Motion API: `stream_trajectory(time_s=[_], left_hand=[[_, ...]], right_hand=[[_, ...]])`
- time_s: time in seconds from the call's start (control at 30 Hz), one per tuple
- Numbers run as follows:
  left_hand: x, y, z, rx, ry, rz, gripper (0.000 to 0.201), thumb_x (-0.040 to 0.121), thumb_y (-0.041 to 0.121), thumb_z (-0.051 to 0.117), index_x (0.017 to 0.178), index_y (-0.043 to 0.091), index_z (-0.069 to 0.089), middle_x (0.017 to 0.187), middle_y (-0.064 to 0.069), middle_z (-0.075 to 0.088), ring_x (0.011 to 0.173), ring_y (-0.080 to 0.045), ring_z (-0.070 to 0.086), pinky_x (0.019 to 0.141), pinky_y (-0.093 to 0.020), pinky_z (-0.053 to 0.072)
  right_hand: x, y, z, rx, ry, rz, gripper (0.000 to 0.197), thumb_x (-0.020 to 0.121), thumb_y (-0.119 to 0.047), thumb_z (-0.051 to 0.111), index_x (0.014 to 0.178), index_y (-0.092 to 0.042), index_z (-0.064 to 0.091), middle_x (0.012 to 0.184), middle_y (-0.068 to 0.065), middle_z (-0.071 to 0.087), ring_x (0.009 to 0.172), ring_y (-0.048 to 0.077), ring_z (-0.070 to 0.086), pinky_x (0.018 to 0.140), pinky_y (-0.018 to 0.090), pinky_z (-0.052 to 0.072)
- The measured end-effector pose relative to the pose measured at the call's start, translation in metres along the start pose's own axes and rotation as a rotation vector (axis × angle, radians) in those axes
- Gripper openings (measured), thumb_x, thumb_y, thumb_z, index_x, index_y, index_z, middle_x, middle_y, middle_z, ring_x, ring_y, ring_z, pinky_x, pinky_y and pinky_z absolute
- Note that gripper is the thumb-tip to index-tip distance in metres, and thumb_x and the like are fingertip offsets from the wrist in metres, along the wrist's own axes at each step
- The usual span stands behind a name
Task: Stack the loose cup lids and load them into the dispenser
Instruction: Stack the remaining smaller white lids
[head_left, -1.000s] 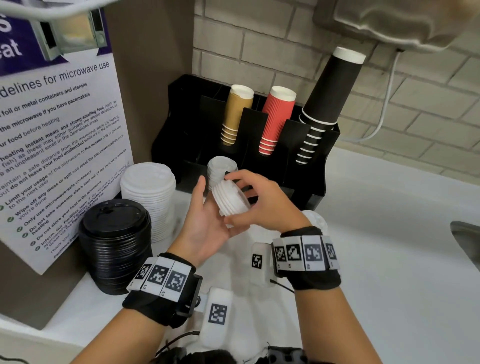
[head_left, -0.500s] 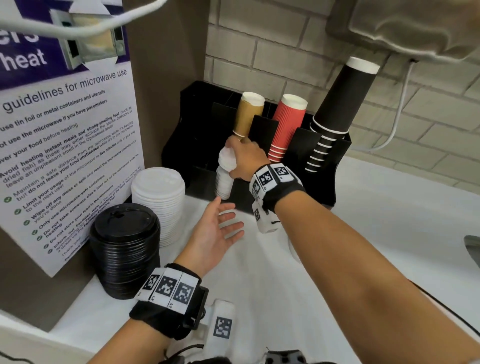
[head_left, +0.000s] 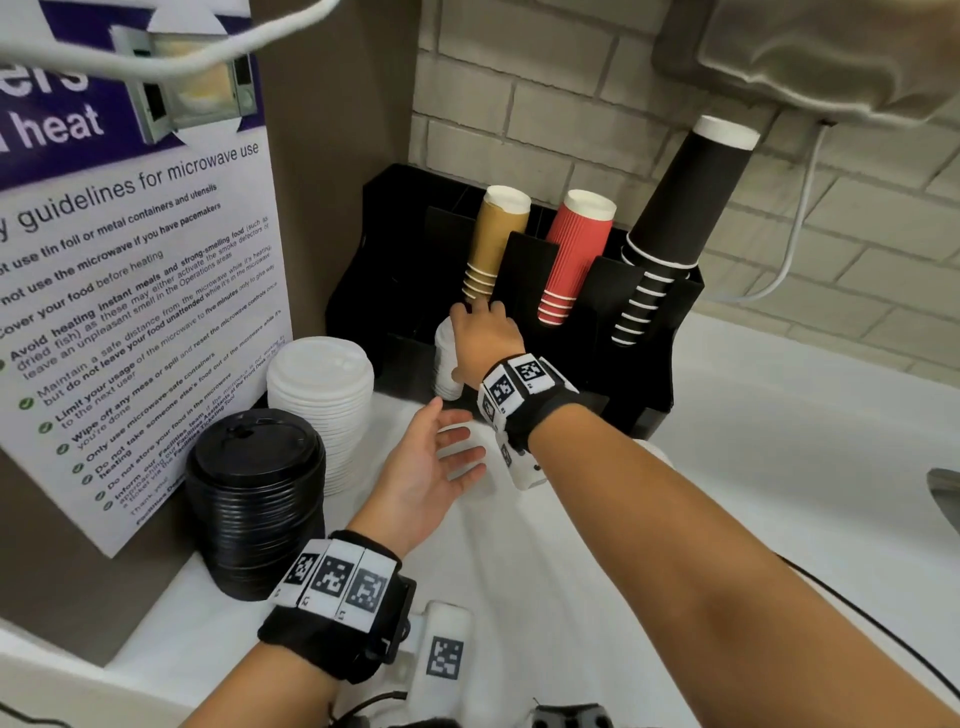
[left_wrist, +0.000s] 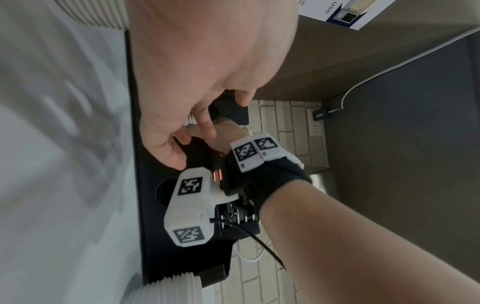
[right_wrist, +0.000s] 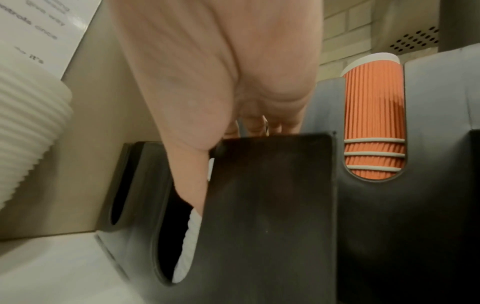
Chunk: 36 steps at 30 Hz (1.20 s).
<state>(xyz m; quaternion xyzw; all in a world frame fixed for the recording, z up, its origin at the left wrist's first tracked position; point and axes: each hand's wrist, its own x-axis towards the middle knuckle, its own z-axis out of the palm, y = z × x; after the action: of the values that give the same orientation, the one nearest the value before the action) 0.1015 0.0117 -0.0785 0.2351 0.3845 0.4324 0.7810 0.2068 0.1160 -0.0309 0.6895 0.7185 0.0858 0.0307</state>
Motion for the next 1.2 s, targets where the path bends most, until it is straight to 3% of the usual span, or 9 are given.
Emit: stream_trajectory(time_s=[0.13,0.23,0.3,0.4,0.5,0.73,1.03,1.13,1.2], left_hand=[[0.001,0.001,-0.003,0.005,-0.014,-0.001,0.035,0.1,0.041,0.044,0.102,0.012,0.064,0.104,-0.008,0.055,0.094,-0.025,0.059,0.084,-0.037,0.051],[0.002,0.002,-0.007,0.016,-0.015,0.002,0.035,0.1,0.042,0.045,0.102,0.013,0.063,0.104,-0.007,0.053,0.094,-0.024,0.059,0.083,-0.035,0.05],[0.003,0.003,-0.007,0.035,-0.019,0.004,0.034,0.1,0.042,0.045,0.101,0.013,0.063,0.104,-0.006,0.053,0.093,-0.023,0.059,0.08,-0.033,0.05],[0.003,0.004,-0.006,0.053,-0.026,0.014,0.034,0.099,0.043,0.045,0.1,0.014,0.064,0.104,-0.006,0.053,0.093,-0.023,0.061,0.078,-0.032,0.05],[0.002,0.002,-0.001,0.084,-0.04,0.009,0.035,0.1,0.043,0.044,0.1,0.015,0.064,0.104,-0.006,0.055,0.092,-0.022,0.062,0.076,-0.031,0.05],[0.0,-0.003,0.006,0.113,-0.065,-0.004,0.035,0.099,0.043,0.045,0.099,0.014,0.065,0.105,-0.006,0.056,0.091,-0.022,0.063,0.077,-0.032,0.052],[-0.002,-0.003,0.008,0.126,-0.057,-0.005,0.033,0.099,0.041,0.045,0.098,0.014,0.065,0.101,-0.006,0.058,0.087,-0.022,0.064,0.078,-0.031,0.051],[-0.002,-0.003,0.01,0.129,-0.065,-0.003,0.032,0.099,0.04,0.046,0.099,0.014,0.065,0.103,-0.006,0.058,0.089,-0.022,0.065,0.078,-0.031,0.052],[-0.003,-0.003,0.012,0.127,-0.084,-0.006,0.032,0.098,0.042,0.047,0.102,0.016,0.065,0.107,-0.007,0.059,0.093,-0.024,0.065,0.08,-0.033,0.053]], right_hand=[[-0.026,0.01,-0.014,0.28,0.185,0.073,0.059,0.081,-0.032,0.071,0.128,-0.008,0.044,0.126,0.013,0.048,0.115,0.03,0.045,0.089,0.036,0.044],[-0.064,0.043,-0.021,0.631,0.404,0.272,0.04,0.08,-0.028,0.07,0.109,-0.007,0.053,0.111,0.013,0.057,0.103,0.031,0.053,0.082,0.038,0.046],[-0.097,0.071,-0.015,0.703,0.453,0.451,0.034,0.079,-0.026,0.07,0.102,-0.008,0.054,0.106,0.014,0.058,0.1,0.033,0.054,0.08,0.038,0.043],[-0.138,0.098,0.005,0.688,0.267,0.689,0.04,0.077,-0.027,0.074,0.101,-0.012,0.046,0.111,0.015,0.053,0.108,0.036,0.049,0.082,0.034,0.036],[-0.157,0.106,0.023,0.668,0.0,0.794,0.062,0.071,-0.034,0.082,0.113,-0.011,0.04,0.117,0.012,0.047,0.114,0.034,0.045,0.092,0.041,0.041],[-0.16,0.11,0.038,0.701,-0.067,0.805,0.064,0.072,-0.022,0.081,0.116,-0.01,0.037,0.117,0.016,0.052,0.111,0.036,0.05,0.09,0.046,0.047],[-0.163,0.121,0.035,0.723,-0.013,0.792,0.063,0.07,-0.025,0.082,0.109,-0.016,0.033,0.111,0.014,0.052,0.102,0.036,0.054,0.085,0.047,0.05],[-0.165,0.124,0.024,0.771,0.042,0.719,0.061,0.071,-0.027,0.082,0.107,-0.019,0.033,0.109,0.011,0.051,0.097,0.029,0.053,0.074,0.038,0.046],[-0.165,0.118,0.014,0.891,0.074,0.569,0.061,0.07,-0.026,0.084,0.107,-0.02,0.037,0.105,0.004,0.052,0.09,0.021,0.052,0.065,0.028,0.041]])
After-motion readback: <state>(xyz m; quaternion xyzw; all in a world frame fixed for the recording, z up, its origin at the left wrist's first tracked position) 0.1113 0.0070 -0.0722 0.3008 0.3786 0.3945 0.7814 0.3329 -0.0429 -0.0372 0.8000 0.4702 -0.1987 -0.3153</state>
